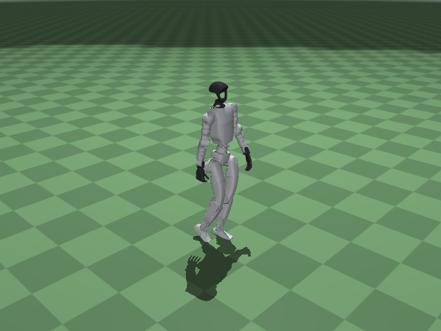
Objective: Walk run
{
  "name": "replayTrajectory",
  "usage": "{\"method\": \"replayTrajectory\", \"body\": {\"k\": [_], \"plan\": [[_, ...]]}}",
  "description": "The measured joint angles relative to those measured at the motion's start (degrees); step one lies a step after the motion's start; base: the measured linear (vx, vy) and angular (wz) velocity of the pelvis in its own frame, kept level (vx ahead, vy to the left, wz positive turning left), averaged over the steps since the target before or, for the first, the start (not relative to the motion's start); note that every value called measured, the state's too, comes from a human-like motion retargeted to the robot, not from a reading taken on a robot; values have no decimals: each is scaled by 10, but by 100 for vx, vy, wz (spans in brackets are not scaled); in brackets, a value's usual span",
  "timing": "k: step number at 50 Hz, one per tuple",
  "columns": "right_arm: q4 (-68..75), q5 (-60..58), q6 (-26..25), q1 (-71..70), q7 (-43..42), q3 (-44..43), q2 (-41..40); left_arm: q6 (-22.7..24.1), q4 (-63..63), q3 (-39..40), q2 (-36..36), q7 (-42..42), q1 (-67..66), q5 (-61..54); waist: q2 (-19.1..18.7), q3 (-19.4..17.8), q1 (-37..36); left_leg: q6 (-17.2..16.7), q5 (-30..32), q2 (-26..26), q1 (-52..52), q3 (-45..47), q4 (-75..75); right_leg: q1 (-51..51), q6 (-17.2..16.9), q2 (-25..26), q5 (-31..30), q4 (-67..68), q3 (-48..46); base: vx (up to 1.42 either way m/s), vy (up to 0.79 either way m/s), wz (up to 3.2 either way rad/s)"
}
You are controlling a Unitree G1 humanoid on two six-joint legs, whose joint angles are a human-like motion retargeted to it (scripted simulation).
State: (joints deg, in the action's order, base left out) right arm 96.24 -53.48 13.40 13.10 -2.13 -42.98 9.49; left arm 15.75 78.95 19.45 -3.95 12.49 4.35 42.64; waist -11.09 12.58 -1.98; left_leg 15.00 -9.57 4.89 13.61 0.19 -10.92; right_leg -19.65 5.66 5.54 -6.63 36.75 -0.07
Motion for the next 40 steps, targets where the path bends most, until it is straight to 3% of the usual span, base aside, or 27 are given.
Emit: {"method": "replayTrajectory", "body": {"k": [5,9,12,13,15,17,18,20,21,22,23,24,25,27,30,32,37,40], "plan": [[12,31,-11,25,21,12,-27,32,-26,-61,-14,9,88,21,45,-6,25,0,14,56,-39,-113,-9,-31,-60,-9,5,-191,154,51,-15,300],[12,-14,-36,7,16,24,-28,44,-35,-76,-15,-14,104,25,82,-35,23,0,23,95,-97,-176,-4,-54,-79,-61,39,-329,163,61,-16,168],[5,-60,-44,-13,-1,33,-15,42,-18,-58,-15,-40,81,19,90,-53,32,0,36,106,-149,-201,-2,-45,-156,-63,77,-389,167,72,-12,94],[1,-67,-45,-19,-5,38,-8,37,-4,-49,-14,-46,68,17,89,-55,39,0,46,109,-165,-207,-2,-39,-160,-63,83,-390,147,80,-7,83],[-8,-70,-47,-33,-4,43,7,23,31,-26,-12,-53,38,21,87,-50,50,-10,76,115,-187,-214,-5,-25,-134,-51,57,-371,151,75,-3,91],[-18,-60,-46,-43,4,42,16,10,63,-7,-16,-61,-7,36,79,-37,77,-50,122,113,-194,-236,-34,-14,-124,-54,29,-345,122,83,-17,146],[-23,-52,-44,-48,10,39,18,2,76,-1,-18,-72,-33,40,72,-31,96,-80,158,107,-194,-244,-57,-7,-116,-43,25,-335,154,91,-25,165],[-31,-29,-36,-59,31,24,23,-26,102,27,-10,-116,-83,52,52,-17,104,-174,256,84,-170,-219,-116,-1,-83,-16,37,-310,198,87,-22,144],[-35,-10,-32,-65,48,17,27,-39,122,39,-6,-139,-101,41,44,-14,111,-242,286,67,-144,-191,-160,4,-70,-20,46,-303,171,70,1,158],[-39,11,-29,-72,64,13,32,-49,141,50,-4,-156,-116,27,41,-11,117,-290,315,57,-118,-143,-204,9,-67,-41,57,-295,132,63,44,187],[-43,34,-29,-82,81,13,40,-50,163,57,-8,-158,-123,5,47,-10,122,-298,338,63,-91,-56,-245,14,-85,-97,70,-283,72,62,48,185],[-46,57,-29,-90,91,14,43,-52,175,62,-11,-148,-134,-11,58,-8,124,-300,362,51,-66,3,-279,20,-83,-119,77,-279,47,56,26,177],[-48,80,-29,-98,99,15,42,-53,183,65,-15,-131,-147,-23,72,-5,124,-300,387,30,-42,49,-309,27,-71,-125,80,-280,38,58,-46,133],[-54,110,-24,-104,98,17,27,-71,171,75,-21,-81,-186,-13,78,-11,105,-286,319,6,1,1,-373,69,-33,-71,79,-304,50,62,-72,82],[-74,119,-14,-120,102,12,23,-81,155,93,-25,-41,-216,33,105,-25,56,-180,226,-28,73,94,-403,104,-23,-84,80,-318,4,47,-18,55],[-92,117,-3,-125,116,19,24,-78,152,88,-33,-47,-227,52,115,-28,22,-135,172,-45,121,131,-383,126,-18,-80,87,-331,-15,51,-8,56],[-121,87,27,-130,131,36,36,-90,153,93,-40,-98,-241,73,124,-33,-37,-54,104,-50,192,184,-204,176,-12,-54,114,-358,-73,55,-6,89],[-121,62,34,-133,123,48,44,-83,162,107,-37,-106,-242,55,130,-34,-53,-45,70,-49,200,255,-68,205,-11,-35,133,-366,-103,64,-5,99]]}}
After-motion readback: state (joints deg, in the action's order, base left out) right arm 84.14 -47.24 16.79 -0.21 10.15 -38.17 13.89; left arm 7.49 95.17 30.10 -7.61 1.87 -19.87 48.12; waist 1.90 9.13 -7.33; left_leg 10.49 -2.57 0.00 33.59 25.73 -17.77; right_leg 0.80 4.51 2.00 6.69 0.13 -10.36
